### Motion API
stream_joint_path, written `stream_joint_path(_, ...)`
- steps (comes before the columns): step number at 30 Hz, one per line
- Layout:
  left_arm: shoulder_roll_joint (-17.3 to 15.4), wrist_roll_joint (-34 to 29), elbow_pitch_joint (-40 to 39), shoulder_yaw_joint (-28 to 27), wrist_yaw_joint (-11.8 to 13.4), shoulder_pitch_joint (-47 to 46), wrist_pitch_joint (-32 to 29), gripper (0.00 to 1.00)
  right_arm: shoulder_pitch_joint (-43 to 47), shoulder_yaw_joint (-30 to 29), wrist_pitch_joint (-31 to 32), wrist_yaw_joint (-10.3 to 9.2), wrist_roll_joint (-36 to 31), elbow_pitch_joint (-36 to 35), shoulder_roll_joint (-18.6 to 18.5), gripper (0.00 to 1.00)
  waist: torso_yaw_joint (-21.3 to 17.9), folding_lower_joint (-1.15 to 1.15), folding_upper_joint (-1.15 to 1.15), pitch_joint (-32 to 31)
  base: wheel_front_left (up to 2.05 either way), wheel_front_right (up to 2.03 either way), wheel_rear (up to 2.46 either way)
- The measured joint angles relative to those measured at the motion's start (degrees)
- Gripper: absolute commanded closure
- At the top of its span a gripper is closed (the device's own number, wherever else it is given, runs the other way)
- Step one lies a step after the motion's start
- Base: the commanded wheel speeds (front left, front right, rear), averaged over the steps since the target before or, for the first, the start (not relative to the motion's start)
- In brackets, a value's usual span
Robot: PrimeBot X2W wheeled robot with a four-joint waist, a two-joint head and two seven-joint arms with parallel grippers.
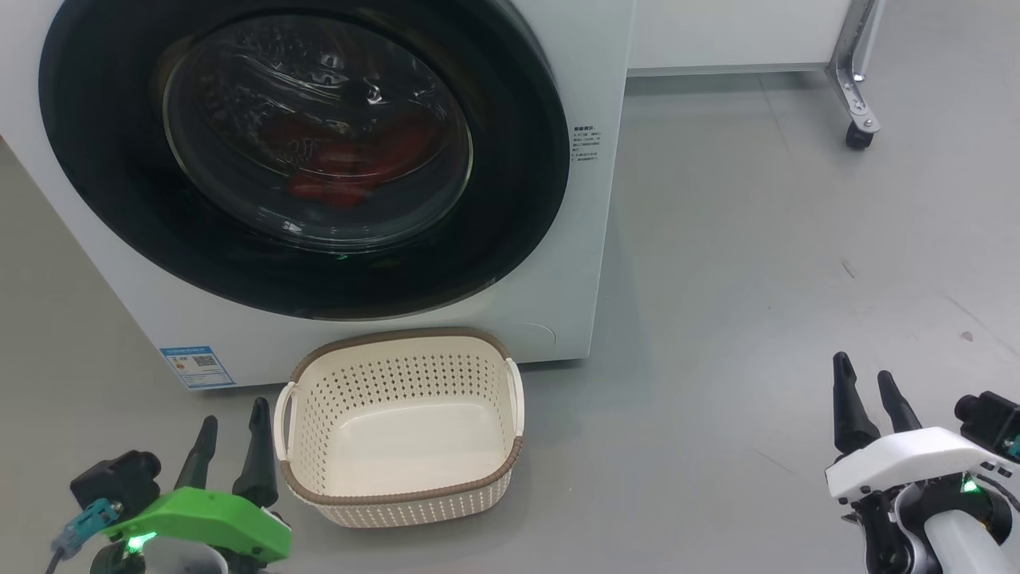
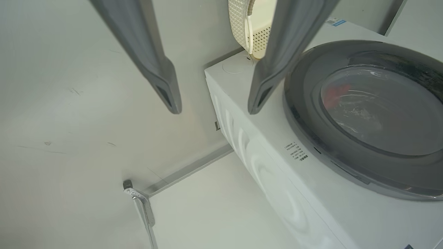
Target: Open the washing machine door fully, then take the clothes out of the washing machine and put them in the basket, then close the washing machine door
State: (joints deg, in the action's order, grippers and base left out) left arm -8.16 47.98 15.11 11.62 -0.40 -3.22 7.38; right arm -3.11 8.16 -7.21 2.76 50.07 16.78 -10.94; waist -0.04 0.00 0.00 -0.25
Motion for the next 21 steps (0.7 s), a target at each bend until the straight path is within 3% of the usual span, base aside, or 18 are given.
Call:
stream_joint_path(8,0.0,-7.6,-0.3,1.8,1.8,0.0,1.8,0.00,-0.2,3.4,-1.8,-2.29,-8.0,0.0,-0.6,0.00,0.0,0.00,0.00,0.0,0.00,0.00,0.00)
stream_joint_path(21,0.1,-17.1,-0.4,4.0,3.6,0.0,4.2,0.00,-0.9,7.4,-4.2,-3.52,-17.3,0.4,-1.0,0.00,0.1,0.00,0.00,0.0,0.00,0.00,0.00)
